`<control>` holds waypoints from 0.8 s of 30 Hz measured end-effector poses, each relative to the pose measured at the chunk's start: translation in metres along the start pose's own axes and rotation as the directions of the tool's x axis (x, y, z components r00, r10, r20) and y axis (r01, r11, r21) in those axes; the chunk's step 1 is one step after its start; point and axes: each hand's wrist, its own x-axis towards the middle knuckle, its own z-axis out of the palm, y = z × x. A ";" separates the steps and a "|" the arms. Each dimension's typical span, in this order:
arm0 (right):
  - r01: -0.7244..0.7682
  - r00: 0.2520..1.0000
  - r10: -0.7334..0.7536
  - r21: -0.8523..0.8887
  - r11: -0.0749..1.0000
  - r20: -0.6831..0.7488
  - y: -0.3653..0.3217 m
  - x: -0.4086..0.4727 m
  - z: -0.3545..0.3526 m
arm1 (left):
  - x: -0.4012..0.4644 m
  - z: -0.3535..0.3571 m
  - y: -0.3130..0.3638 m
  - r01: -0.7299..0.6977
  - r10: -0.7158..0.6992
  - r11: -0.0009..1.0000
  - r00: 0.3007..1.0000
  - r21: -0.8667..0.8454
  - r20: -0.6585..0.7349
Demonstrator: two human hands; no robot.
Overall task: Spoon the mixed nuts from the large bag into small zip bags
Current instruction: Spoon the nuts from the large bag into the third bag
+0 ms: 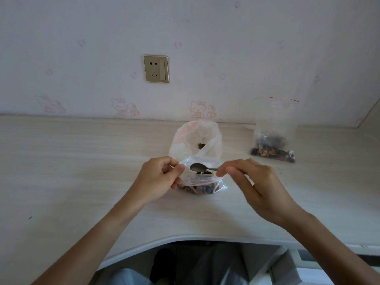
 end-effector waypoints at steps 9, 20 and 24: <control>-0.405 0.809 0.586 0.674 0.617 -0.051 0.021 0.025 0.013 | 0.016 -0.013 0.002 -0.011 0.011 1.000 0.997 -0.007 -0.076; -0.461 0.725 0.671 0.615 0.640 -0.155 0.054 0.073 0.034 | 0.102 -0.002 -0.006 0.096 0.013 0.936 0.952 0.338 -0.306; -0.494 0.718 0.678 0.570 0.657 -0.160 0.066 0.082 0.047 | 0.125 0.009 -0.002 0.254 -0.229 0.936 0.965 0.246 -0.126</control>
